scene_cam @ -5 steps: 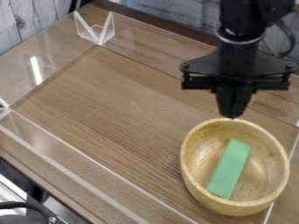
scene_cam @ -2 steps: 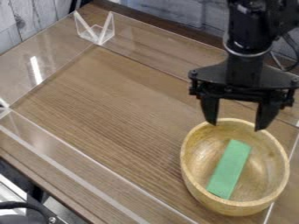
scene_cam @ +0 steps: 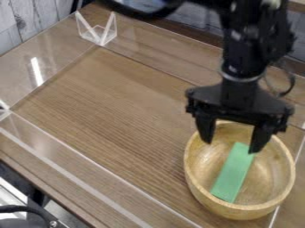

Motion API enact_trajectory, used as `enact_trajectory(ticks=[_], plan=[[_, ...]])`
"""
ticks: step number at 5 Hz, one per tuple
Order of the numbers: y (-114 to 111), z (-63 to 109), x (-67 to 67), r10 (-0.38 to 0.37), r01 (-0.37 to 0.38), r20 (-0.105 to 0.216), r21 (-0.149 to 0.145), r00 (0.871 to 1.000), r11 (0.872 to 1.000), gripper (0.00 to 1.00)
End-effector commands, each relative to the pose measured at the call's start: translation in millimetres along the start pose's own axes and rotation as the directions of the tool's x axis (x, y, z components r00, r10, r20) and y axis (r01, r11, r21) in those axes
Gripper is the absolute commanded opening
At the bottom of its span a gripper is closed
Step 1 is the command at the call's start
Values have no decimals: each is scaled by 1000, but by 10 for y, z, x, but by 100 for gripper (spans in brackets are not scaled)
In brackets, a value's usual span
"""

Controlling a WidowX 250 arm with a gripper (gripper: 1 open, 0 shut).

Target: Move green object from inside the wooden bowl to the table next to it

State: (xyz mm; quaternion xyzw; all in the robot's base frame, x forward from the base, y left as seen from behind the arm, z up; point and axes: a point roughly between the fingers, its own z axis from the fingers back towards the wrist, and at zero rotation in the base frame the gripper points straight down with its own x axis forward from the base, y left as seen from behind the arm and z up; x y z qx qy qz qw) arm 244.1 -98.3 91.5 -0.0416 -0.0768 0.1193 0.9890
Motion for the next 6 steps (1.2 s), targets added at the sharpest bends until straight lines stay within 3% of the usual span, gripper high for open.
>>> enact_trajectory(ticks=[1,3,4,5,6], plan=[[-3,-86,18,-24,24,14,-16,1000,1000,100],[-31,-373,-55,-28,28,-14,9,1000,1000,100],[-107,-479,-79,28,-28,-18,26,999,999,100],[-169,-466,-70,85,-85,-10,34,996,996,0],[-196,-230,-17,67,-67,6,0,998,998,0]])
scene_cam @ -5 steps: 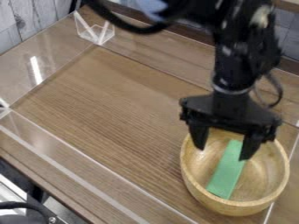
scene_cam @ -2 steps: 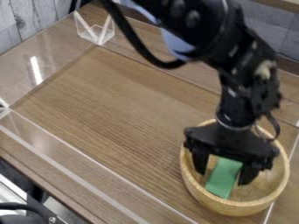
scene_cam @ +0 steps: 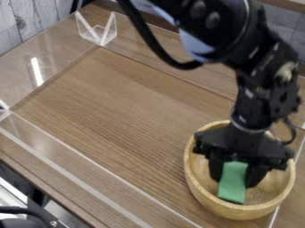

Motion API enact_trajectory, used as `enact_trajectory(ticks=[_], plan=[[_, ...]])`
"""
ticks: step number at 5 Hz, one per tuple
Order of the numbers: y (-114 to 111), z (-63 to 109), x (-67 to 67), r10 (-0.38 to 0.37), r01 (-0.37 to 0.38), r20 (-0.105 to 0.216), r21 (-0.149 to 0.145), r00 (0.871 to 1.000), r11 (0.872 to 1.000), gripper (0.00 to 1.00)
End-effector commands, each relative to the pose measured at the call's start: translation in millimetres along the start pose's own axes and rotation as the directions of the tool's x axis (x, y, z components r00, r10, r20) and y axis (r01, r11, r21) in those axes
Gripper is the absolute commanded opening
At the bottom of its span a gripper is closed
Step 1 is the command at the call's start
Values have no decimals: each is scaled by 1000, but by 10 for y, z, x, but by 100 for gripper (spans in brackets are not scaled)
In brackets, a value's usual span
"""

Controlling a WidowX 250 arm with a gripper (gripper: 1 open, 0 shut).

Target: Move green object from inside the wooden bowl to the table next to it

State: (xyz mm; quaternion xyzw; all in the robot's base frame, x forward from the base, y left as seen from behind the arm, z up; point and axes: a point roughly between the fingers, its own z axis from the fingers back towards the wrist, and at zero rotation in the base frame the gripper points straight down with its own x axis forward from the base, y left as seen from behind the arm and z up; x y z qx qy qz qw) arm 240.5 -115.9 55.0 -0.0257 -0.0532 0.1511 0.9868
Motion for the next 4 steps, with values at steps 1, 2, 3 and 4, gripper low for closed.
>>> enact_trajectory(ticks=[1,2,3,4], plan=[[-80,448,178,-6,12,76,-79,997,997,0],[44,613,410,109,-97,116,-106,987,990,0],[268,663,664,216,-199,145,-121,966,973,0],[570,727,899,221,-200,160,-138,962,970,0]])
